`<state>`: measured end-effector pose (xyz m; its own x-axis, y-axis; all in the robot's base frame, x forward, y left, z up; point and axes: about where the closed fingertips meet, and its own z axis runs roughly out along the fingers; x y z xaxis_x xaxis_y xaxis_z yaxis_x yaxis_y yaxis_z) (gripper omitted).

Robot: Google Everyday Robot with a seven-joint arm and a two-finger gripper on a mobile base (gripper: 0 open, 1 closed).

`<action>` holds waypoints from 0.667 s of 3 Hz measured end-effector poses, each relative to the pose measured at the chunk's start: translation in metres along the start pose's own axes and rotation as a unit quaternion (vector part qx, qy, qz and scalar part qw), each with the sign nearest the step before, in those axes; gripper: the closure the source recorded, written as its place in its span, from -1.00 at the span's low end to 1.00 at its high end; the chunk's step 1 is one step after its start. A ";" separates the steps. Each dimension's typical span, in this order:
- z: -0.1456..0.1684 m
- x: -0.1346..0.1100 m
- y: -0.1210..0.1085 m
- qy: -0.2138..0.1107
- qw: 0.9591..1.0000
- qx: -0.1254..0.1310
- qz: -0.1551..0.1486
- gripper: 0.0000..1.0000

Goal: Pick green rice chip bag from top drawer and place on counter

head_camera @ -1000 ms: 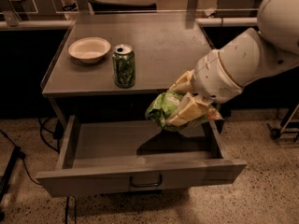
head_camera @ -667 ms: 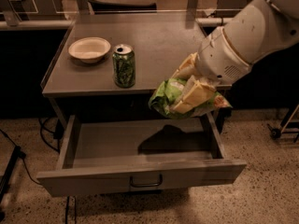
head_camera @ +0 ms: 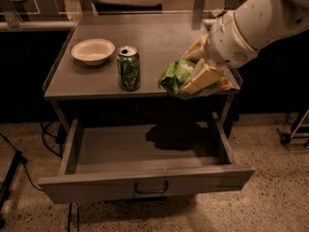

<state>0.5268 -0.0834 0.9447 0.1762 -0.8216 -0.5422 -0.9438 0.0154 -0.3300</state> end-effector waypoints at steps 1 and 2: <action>0.015 0.013 -0.023 -0.019 0.998 0.048 -0.019 1.00; 0.038 0.020 -0.043 -0.032 0.995 0.090 -0.043 1.00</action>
Offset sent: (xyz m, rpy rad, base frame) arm 0.0893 0.0097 -0.0426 0.1030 -0.3235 -0.0192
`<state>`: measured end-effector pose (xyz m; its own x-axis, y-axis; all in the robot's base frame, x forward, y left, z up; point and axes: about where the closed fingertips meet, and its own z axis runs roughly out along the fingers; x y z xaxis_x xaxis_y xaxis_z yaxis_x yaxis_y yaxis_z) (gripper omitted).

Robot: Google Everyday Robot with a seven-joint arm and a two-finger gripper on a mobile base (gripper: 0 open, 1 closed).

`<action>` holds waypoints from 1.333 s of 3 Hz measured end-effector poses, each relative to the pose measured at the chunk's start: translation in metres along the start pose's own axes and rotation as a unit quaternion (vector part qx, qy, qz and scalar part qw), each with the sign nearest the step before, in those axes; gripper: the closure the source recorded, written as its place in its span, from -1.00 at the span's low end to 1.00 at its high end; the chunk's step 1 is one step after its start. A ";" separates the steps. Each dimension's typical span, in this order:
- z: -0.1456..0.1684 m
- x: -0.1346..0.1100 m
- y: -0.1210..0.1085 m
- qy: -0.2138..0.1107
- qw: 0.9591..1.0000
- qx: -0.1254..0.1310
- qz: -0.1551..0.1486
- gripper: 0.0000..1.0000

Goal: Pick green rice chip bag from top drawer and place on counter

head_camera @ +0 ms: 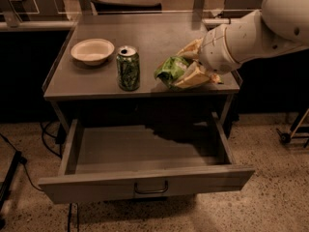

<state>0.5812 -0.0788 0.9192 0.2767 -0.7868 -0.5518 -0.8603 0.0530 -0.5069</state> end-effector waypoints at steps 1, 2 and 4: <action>0.025 0.009 -0.015 -0.006 1.000 0.024 -0.016 1.00; 0.049 0.017 -0.023 -0.010 0.999 0.027 -0.022 1.00; 0.082 0.035 -0.029 -0.010 0.999 0.024 -0.022 1.00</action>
Offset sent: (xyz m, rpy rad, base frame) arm 0.0711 0.0223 -0.0519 0.0179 -0.0884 0.0136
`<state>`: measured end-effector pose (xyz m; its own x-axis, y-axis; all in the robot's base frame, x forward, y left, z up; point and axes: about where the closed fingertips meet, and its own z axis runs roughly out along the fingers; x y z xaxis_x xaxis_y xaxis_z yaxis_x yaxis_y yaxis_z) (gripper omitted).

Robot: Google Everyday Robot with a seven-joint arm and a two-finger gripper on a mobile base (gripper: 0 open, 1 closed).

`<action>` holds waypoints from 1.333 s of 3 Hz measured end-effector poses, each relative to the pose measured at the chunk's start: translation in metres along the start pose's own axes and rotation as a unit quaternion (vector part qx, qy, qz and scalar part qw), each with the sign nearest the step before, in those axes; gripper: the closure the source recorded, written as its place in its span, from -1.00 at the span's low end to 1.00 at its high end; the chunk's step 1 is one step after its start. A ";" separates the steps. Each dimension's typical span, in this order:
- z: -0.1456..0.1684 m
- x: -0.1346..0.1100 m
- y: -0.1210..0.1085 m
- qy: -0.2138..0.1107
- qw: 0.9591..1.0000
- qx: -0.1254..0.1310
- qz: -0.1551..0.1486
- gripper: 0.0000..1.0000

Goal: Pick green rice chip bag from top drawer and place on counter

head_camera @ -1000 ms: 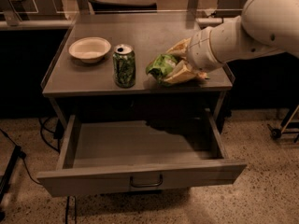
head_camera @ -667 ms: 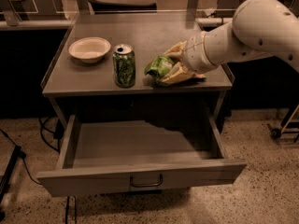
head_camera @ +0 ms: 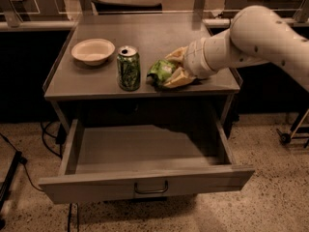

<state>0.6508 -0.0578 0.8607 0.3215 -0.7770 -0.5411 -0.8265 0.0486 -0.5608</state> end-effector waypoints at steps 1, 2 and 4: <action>0.001 0.001 -0.002 0.001 1.000 -0.001 0.000 1.00; 0.001 0.001 -0.002 0.001 1.000 -0.001 0.000 0.64; 0.001 0.000 -0.002 0.001 1.000 -0.001 0.000 -0.31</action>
Offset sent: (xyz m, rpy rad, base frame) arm 0.0018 -0.0001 0.0001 -0.0011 0.0015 -0.0003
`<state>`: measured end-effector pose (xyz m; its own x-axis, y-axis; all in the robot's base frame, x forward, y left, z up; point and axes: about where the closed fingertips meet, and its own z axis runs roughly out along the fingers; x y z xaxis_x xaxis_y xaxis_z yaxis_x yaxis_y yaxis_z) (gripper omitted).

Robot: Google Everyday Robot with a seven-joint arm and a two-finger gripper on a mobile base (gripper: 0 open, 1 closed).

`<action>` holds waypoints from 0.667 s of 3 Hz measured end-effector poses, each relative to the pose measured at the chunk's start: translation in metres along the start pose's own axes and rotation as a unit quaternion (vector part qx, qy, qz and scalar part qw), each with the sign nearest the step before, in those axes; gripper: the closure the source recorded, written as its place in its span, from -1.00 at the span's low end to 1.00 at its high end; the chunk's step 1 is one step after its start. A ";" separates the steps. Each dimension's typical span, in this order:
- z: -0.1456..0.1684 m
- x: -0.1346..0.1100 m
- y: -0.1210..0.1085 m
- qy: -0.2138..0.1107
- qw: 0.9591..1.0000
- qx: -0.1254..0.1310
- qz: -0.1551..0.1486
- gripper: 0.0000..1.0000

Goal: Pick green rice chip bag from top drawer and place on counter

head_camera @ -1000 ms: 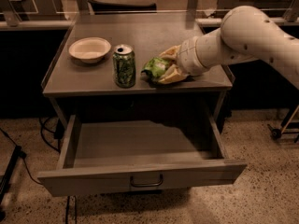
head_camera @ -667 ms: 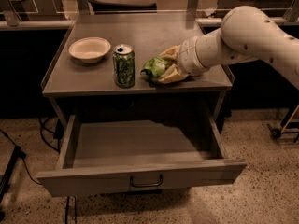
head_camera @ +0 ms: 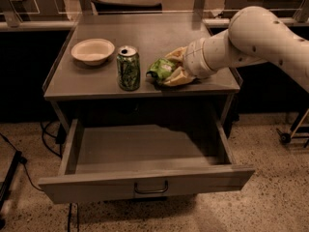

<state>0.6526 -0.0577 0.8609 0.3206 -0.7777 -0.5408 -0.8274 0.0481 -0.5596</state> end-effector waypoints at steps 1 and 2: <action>0.000 0.000 0.000 0.000 1.000 0.000 0.000 -0.78; 0.000 0.000 0.000 0.000 1.000 0.000 0.000 -1.00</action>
Offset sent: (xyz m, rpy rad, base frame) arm 0.0000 0.0000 0.0000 0.0000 0.0000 0.0001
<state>0.6526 -0.0576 0.8608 0.3206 -0.7776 -0.5408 -0.8274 0.0480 -0.5595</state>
